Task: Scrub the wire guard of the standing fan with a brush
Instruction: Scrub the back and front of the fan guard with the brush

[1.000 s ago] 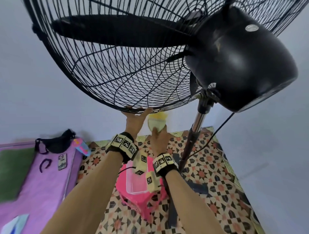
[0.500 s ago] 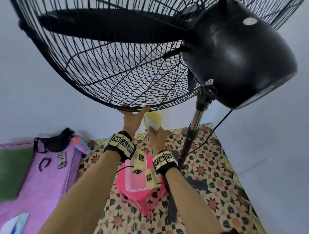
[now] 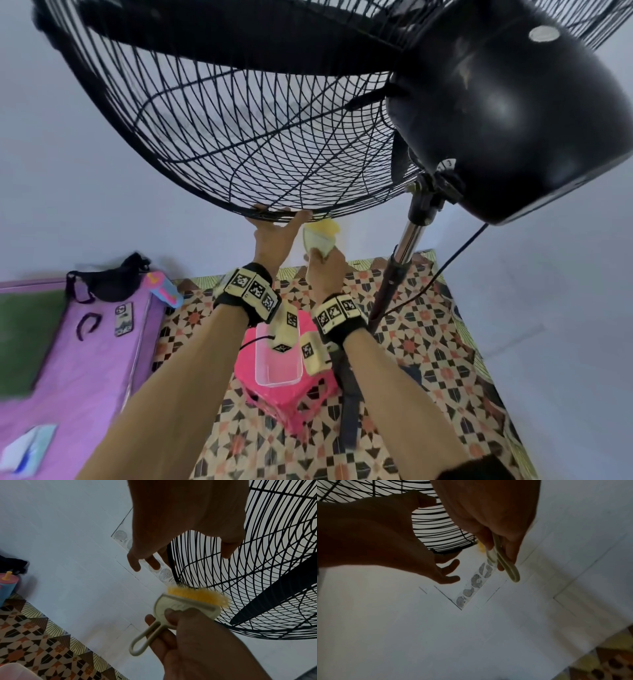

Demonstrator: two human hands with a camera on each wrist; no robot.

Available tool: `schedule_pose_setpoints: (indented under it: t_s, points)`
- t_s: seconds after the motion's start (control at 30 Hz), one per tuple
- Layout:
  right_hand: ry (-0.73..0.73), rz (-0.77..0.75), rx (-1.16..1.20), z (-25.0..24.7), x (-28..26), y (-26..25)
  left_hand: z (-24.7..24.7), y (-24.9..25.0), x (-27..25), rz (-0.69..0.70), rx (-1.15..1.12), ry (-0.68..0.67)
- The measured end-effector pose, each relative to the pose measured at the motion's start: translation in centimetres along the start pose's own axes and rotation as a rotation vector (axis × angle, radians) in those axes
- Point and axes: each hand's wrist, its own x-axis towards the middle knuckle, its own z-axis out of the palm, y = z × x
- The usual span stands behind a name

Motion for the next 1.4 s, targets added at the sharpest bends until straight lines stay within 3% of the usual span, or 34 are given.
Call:
schedule_pose_setpoints:
  t_s: [0.13,0.23,0.47,0.63,0.87,0.97,1.07,1.13,1.27,1.4]
  points:
    - [0.149,-0.066,0.053,-1.2,-3.2,0.0,-0.1,0.0,0.0,0.028,0.015,-0.017]
    - [0.128,-0.089,0.128,-1.4,-5.2,0.3,-0.2,-0.4,0.0,0.023,0.005,-0.005]
    - [0.055,-0.020,0.148,-1.2,-1.4,0.1,-0.1,0.4,-0.3,0.026,-0.004,-0.014]
    - [0.272,0.120,0.340,-3.0,-0.5,1.4,0.0,-0.1,-0.4,-0.012,0.006,-0.014]
    - [0.331,0.252,0.476,-4.7,6.2,-1.3,0.2,0.0,-0.8,0.017,-0.008,-0.002]
    - [0.284,0.191,0.413,-4.3,5.6,-1.8,0.0,0.2,-0.8,0.010,-0.017,-0.003]
    - [0.007,0.097,0.209,-3.2,0.9,0.2,-0.1,0.1,-0.6,0.004,-0.030,0.011]
    - [-0.088,0.060,0.109,-3.2,-0.9,1.7,-0.1,0.3,-0.8,-0.002,-0.031,-0.030]
    - [0.208,0.219,0.366,-5.1,3.7,-0.2,-0.1,0.7,-1.2,-0.031,-0.030,-0.023]
    - [0.238,0.201,0.542,-5.2,4.9,-2.8,0.0,0.6,-1.2,-0.028,0.004,-0.017]
